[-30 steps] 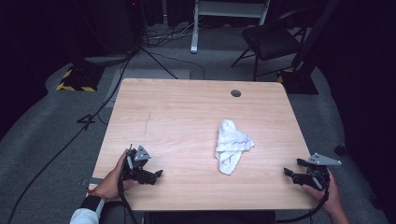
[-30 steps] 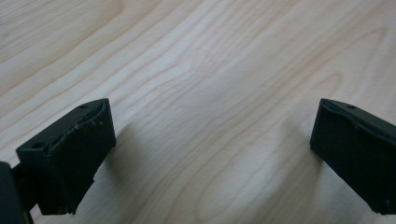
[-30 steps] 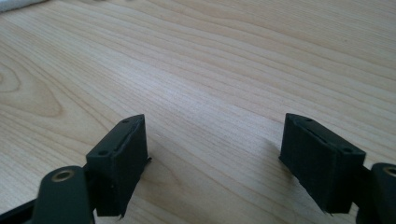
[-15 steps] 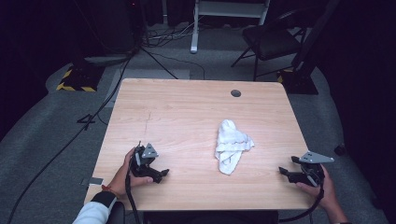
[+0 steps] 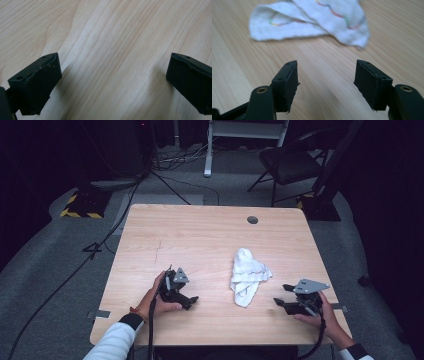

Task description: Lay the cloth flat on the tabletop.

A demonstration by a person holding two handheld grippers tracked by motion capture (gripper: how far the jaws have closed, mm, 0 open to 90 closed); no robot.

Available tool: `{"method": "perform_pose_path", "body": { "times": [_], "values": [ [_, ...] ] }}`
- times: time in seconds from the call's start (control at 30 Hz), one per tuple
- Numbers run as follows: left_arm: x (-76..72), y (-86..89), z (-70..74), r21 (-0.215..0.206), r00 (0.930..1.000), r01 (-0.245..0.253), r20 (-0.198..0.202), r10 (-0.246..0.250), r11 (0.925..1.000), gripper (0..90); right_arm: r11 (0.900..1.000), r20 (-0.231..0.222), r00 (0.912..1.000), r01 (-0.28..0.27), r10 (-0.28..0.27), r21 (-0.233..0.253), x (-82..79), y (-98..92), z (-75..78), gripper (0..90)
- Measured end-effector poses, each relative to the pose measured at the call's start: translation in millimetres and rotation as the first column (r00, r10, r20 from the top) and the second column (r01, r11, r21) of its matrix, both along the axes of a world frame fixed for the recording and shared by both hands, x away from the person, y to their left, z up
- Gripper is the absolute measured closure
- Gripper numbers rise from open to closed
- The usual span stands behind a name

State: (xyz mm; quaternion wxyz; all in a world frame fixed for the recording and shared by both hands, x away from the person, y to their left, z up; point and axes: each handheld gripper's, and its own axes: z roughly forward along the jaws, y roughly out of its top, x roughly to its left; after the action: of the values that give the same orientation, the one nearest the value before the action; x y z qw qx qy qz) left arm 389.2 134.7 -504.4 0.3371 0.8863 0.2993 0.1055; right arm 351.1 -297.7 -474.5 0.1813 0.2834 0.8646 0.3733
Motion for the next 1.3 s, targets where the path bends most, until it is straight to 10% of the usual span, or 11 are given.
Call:
{"method": "perform_pose_path", "body": {
  "times": [0.53,0.83,1.3],
  "values": [
    [22.2,-72.6,0.4,-0.004,0.9952,0.098,-0.002,-0.098,0.9952,0.4,0.978,-0.009,0.9786,-0.206,0.206,-0.037,0.2,84.7,-19.4,42.1],
    [31.0,-109.8,1.0,0.004,0.9899,0.142,-0.001,-0.142,0.9899,0.4,0.972,-0.031,0.9715,-0.236,0.235,-0.021,2.7,88.8,-22.2,50.6],
    [35.4,-119.4,1.0,0.001,0.9908,0.135,-0.002,-0.135,0.9908,0.6,0.99,-0.022,0.9925,-0.122,0.121,-0.067,14.4,49.3,-19.4,85.8]
  ]
}}
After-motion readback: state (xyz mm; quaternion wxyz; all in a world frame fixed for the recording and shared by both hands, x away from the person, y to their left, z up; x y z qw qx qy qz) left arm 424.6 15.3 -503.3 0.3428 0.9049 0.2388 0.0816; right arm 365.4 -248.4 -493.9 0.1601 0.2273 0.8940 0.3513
